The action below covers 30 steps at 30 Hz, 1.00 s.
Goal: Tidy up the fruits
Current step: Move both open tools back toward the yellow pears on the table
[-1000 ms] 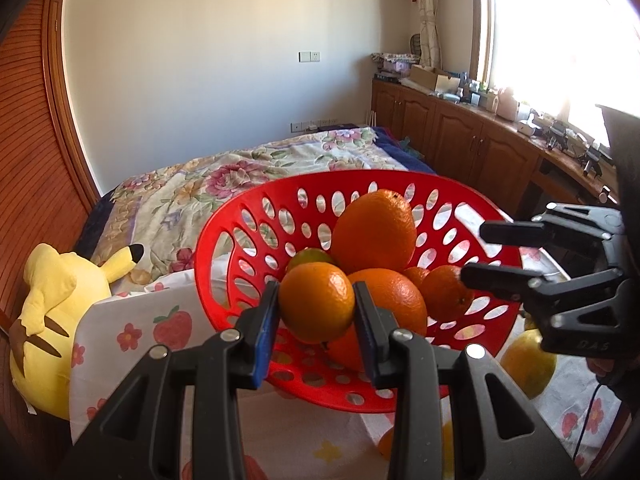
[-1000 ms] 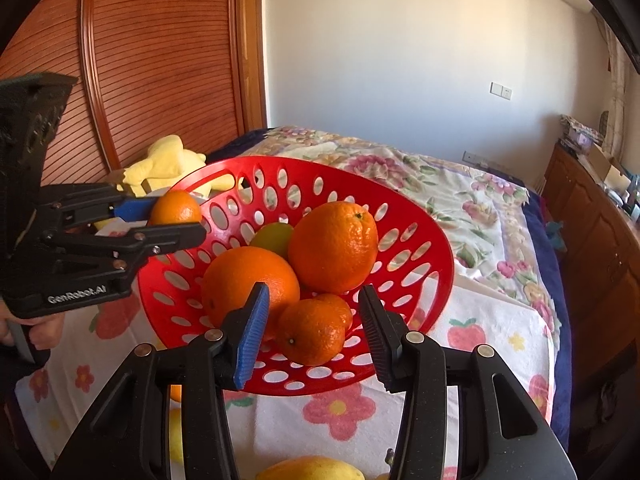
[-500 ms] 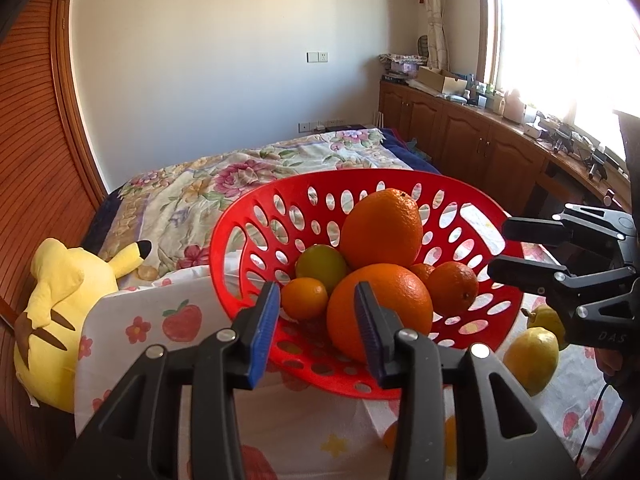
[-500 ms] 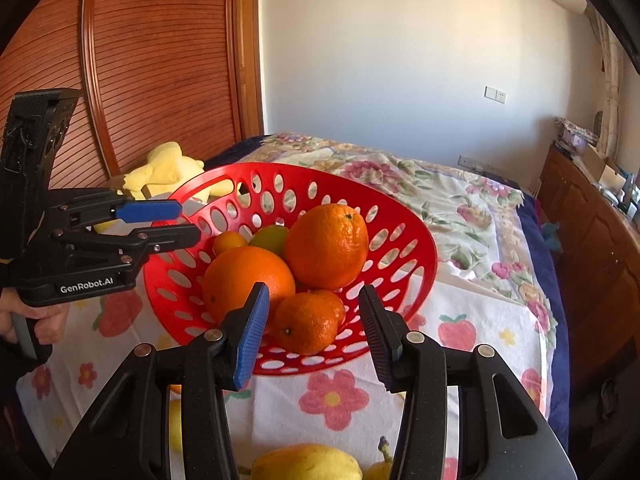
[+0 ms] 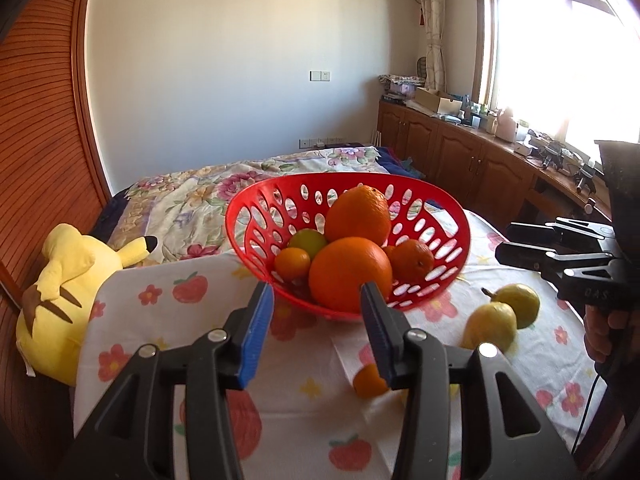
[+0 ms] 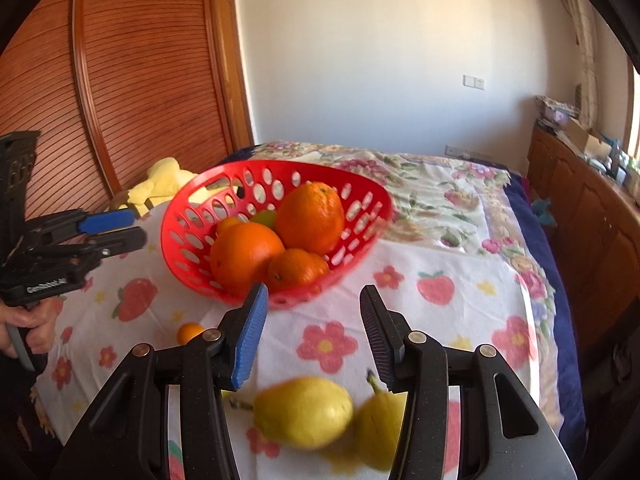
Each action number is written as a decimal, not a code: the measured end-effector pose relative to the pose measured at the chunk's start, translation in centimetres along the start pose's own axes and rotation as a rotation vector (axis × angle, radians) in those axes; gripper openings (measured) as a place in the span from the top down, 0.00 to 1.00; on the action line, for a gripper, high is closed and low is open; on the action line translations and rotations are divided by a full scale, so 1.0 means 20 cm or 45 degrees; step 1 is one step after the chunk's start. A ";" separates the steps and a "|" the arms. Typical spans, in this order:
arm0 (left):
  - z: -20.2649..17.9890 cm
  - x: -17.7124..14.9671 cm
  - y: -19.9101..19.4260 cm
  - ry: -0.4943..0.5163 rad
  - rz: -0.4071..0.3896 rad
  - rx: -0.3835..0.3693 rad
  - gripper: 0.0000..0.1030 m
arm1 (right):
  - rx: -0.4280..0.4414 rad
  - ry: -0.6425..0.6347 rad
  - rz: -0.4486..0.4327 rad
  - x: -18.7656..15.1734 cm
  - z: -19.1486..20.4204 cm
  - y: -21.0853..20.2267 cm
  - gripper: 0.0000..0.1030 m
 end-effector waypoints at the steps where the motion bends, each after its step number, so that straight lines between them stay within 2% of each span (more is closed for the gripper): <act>1: -0.01 -0.02 -0.01 -0.003 -0.002 -0.003 0.56 | -0.004 0.014 0.003 -0.02 -0.01 -0.01 0.53; 9: -0.10 -0.15 -0.05 -0.005 0.003 -0.029 0.53 | -0.036 0.085 -0.006 -0.17 -0.08 -0.13 0.51; 18: -0.23 -0.26 -0.02 0.004 0.040 -0.086 0.49 | -0.050 0.126 0.010 -0.30 -0.11 -0.16 0.48; 30: -0.34 -0.32 0.04 0.005 0.054 -0.144 0.45 | -0.057 0.186 0.075 -0.43 -0.20 -0.05 0.48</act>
Point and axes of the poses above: each gripper's, at about its wrist camera, not at the fingertips, and y roughly the way its jaws point, z to its left, x to its top, the point moved 6 cm from there along y, roughly the way its jaws point, and after that the axes turned 11 degrees about z, right-handed, at the moved point
